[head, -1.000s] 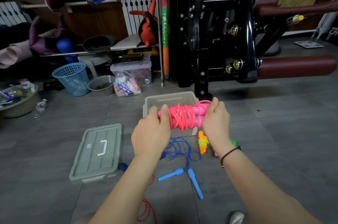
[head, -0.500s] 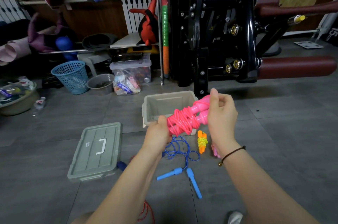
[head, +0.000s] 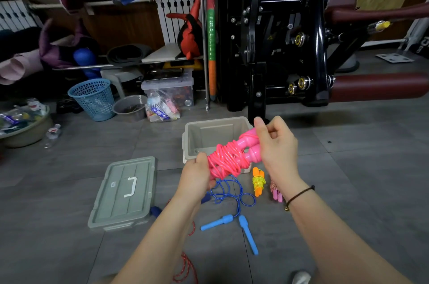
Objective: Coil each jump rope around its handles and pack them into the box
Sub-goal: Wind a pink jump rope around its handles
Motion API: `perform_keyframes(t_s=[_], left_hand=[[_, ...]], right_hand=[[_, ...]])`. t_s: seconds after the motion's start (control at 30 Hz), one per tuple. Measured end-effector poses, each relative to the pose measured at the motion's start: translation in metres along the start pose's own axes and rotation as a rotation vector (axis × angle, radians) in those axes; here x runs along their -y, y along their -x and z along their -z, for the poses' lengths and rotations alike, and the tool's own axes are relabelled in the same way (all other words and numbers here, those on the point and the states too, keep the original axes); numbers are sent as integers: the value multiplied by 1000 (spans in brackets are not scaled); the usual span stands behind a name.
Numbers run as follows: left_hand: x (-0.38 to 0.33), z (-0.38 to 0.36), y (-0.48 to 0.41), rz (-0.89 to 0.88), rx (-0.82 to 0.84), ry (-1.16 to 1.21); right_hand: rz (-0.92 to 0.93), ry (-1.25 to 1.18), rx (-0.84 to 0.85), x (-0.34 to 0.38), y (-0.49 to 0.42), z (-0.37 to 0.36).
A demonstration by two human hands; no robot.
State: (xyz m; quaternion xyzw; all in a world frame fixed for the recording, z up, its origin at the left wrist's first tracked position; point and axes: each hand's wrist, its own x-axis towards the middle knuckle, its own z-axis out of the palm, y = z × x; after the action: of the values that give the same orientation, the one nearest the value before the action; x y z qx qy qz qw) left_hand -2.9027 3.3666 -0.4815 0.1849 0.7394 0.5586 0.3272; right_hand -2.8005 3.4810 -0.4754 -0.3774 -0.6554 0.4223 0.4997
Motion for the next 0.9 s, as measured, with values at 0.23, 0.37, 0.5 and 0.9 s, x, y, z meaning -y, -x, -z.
perform_keyframes(t_s=[0.23, 0.37, 0.5, 0.9], left_hand=[[11, 1, -2, 33, -37, -91], [15, -2, -5, -36, -160, -136], [13, 1, -6, -79, -188, -137], [2, 21, -15, -256, -307, -226]], right_hand=[[82, 51, 80, -3, 2, -1], [82, 46, 98, -3, 6, -2], [106, 75, 161, -1, 6, 1], [-3, 120, 226, 4, 11, -3]])
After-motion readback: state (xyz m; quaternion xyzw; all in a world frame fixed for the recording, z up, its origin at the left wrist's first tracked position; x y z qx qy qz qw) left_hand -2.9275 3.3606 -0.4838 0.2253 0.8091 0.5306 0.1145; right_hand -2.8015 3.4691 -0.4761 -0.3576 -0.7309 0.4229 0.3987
